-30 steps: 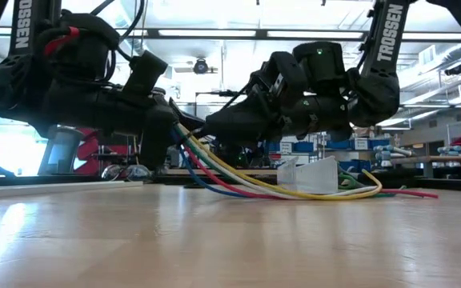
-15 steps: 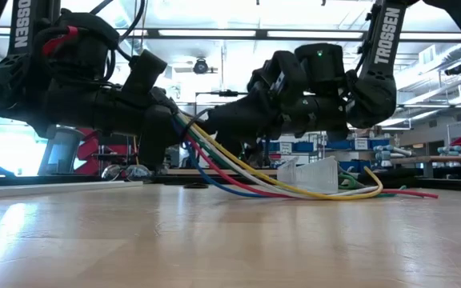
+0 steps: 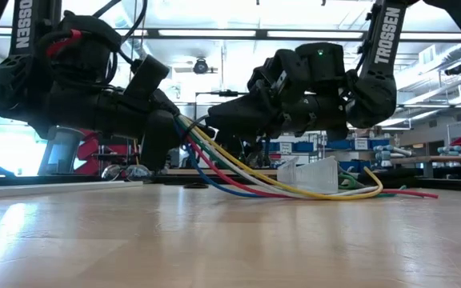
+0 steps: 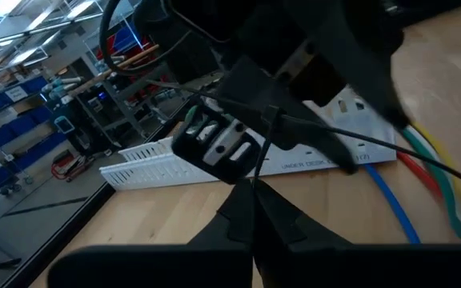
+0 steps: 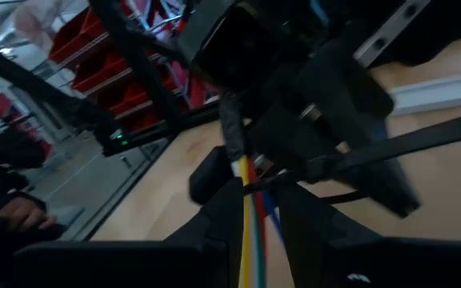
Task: Ziptie cables
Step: Wrap the cable wires with black zip tie
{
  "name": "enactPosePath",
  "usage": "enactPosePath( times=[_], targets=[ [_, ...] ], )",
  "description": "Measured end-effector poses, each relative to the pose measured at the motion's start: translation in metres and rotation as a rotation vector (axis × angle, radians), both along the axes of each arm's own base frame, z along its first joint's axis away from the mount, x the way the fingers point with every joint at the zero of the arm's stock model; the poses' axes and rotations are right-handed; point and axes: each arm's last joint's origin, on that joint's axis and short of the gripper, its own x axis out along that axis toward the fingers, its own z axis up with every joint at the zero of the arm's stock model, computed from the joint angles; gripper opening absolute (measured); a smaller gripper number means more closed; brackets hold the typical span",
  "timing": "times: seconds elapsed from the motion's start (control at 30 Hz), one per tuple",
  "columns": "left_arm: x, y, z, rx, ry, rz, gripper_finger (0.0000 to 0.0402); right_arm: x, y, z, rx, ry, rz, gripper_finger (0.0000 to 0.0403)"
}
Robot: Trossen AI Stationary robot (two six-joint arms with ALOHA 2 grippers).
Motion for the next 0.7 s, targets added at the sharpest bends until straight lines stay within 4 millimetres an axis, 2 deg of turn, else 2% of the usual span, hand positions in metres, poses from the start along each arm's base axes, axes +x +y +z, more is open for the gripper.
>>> enactPosePath(
  times=[0.4, 0.5, 0.63, 0.7],
  targets=[
    [0.0001, -0.0002, 0.0005, -0.002, -0.004, -0.001, 0.0004, 0.0017, -0.0025, 0.0045, -0.008, -0.039, -0.026, 0.0069],
    [0.0002, -0.0002, 0.0005, -0.002, -0.005, -0.004, 0.0004, 0.0045, -0.003, 0.006, -0.01, -0.037, -0.02, 0.0053],
    [0.0002, -0.0003, 0.0004, -0.002, -0.003, -0.005, 0.0006, 0.0072, -0.0035, 0.0055, -0.034, -0.024, -0.02, 0.0009],
    [0.0002, -0.0003, 0.0005, -0.002, -0.004, -0.006, 0.001, 0.0073, -0.0035, 0.0053, -0.038, -0.023, -0.02, 0.0006]
  ],
)
